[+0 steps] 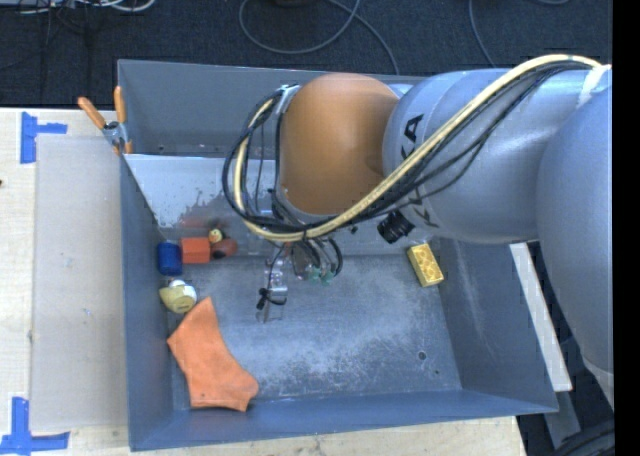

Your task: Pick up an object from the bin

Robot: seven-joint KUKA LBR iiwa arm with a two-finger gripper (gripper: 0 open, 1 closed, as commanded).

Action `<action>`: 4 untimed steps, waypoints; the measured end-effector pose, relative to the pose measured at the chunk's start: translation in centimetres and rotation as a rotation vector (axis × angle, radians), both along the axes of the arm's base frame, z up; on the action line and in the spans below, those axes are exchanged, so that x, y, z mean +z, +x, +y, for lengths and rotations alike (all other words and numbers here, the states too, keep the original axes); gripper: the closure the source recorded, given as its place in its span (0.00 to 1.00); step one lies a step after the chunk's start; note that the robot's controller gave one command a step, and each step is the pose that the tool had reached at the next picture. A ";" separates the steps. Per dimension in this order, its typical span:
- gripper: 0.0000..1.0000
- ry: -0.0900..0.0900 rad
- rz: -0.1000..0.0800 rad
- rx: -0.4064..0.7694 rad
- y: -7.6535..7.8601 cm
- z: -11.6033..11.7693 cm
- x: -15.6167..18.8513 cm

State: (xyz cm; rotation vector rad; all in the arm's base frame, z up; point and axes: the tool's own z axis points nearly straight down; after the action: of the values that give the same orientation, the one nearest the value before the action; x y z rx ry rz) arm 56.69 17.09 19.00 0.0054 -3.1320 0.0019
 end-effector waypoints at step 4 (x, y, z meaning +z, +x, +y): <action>0.00 0.002 -0.008 -0.051 2.2 7.1 -6.2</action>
Offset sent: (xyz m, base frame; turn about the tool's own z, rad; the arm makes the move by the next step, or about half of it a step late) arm -0.0103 0.0715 -0.1200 0.0046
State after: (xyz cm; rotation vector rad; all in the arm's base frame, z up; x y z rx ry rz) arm 58.84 24.20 12.83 -0.0741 -3.1387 -0.0014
